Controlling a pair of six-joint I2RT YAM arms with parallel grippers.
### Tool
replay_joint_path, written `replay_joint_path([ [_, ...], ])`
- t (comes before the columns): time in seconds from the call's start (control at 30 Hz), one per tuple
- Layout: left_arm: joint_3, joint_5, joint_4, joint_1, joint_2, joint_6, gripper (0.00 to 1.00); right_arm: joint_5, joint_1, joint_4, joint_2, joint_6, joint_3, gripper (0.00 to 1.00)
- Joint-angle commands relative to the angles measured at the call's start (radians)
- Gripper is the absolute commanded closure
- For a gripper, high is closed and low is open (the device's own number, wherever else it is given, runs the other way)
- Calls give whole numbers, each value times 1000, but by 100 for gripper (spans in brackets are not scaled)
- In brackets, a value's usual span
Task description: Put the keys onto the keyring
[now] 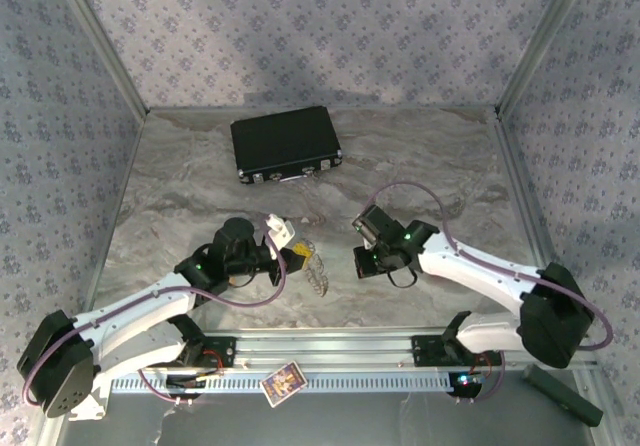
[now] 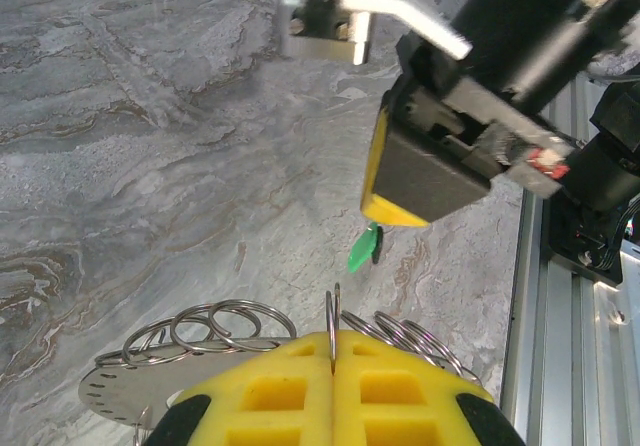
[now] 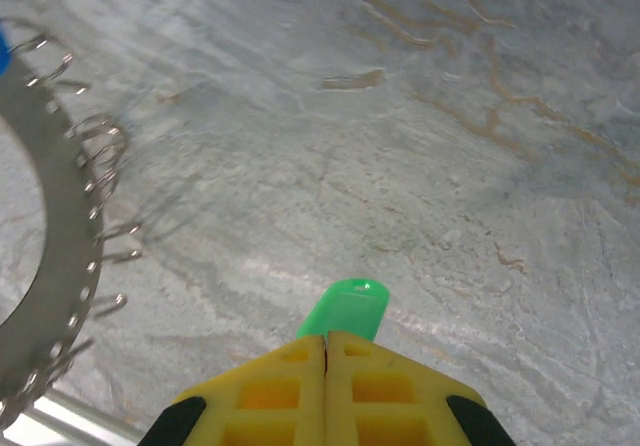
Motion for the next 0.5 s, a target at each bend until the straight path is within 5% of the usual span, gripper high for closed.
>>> replay_joint_path([
  [0.0, 37, 6, 19, 5, -19, 23, 100, -51, -42, 21, 57, 28, 12, 100],
  [0.47, 40, 6, 20, 2, -8, 27, 100, -147, -128, 145, 241, -18, 65, 100],
])
